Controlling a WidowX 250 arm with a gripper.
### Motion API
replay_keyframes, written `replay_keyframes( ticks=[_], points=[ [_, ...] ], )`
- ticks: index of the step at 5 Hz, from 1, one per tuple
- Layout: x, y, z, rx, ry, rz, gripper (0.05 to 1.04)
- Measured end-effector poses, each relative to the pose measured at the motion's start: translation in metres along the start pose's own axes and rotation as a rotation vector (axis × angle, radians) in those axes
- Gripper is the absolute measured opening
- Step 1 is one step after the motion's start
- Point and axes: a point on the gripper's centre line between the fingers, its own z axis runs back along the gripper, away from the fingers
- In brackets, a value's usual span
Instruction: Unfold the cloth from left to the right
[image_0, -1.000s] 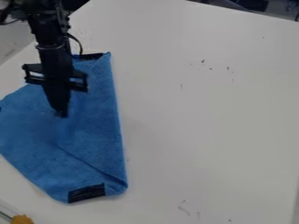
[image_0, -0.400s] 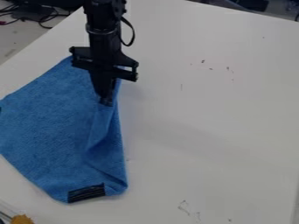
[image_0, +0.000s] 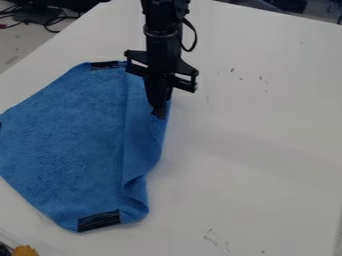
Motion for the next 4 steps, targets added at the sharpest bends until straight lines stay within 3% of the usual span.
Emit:
replay_keyframes(
  ticks=[2, 4],
  points=[
    [0.023, -0.031, -0.022, -0.059, 0.041, -0.11, 0.054],
    [0.037, -0.053, -0.031, -0.095, 0.046, -0.144, 0.054]
  ],
)
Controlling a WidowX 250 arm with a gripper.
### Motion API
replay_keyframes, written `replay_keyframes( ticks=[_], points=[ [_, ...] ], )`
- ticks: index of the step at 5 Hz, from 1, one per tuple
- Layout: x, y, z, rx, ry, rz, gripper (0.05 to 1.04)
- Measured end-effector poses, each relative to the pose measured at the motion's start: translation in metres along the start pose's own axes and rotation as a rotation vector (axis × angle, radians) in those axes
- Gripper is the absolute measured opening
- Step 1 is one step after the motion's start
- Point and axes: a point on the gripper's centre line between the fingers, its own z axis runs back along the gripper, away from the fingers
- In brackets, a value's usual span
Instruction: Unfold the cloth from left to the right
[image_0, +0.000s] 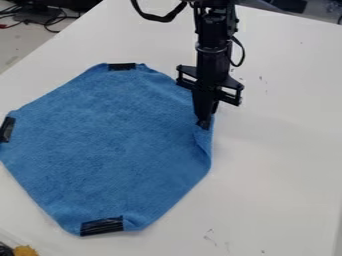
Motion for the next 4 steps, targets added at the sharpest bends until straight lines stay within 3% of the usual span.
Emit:
replay_keyframes(
  ticks=[1, 2, 4],
  points=[
    [0.006, -0.003, -0.006, -0.005, -0.008, -0.002, 0.069],
    [0.008, -0.003, -0.011, -0.002, -0.04, 0.038, 0.209],
    [0.002, -0.014, -0.011, 0.017, -0.002, 0.062, 0.766]
  ],
)
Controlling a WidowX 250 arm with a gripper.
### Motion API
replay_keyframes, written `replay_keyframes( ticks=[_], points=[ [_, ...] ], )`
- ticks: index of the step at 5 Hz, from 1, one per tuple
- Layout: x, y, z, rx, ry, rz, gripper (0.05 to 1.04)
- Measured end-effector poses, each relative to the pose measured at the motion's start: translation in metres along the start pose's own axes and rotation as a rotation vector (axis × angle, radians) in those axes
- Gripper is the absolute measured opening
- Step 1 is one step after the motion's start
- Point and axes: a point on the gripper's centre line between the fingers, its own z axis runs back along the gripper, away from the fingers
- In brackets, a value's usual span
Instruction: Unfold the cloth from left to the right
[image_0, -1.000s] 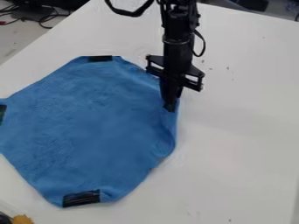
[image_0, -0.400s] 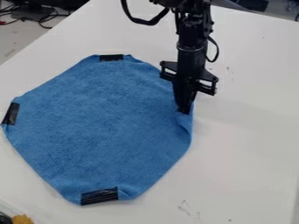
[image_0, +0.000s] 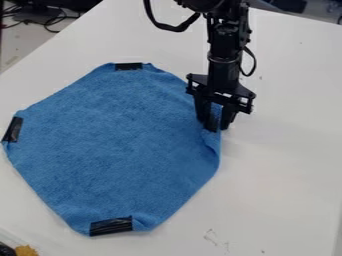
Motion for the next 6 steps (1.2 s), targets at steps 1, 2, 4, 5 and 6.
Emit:
replay_keyframes(
  ticks=[1, 2, 4, 5, 6],
  points=[
    [0.0, -0.007, 0.007, 0.0, -0.007, 0.012, 0.994],
    [0.003, -0.024, 0.014, -0.025, -0.015, 0.004, 1.001],
    [0.001, -0.063, 0.027, -0.107, -0.079, 0.031, 1.0],
    [-0.002, -0.056, 0.041, -0.052, -0.111, 0.026, 1.0],
    [-0.012, -0.043, 0.055, 0.007, -0.172, 0.043, 1.0]
  ],
)
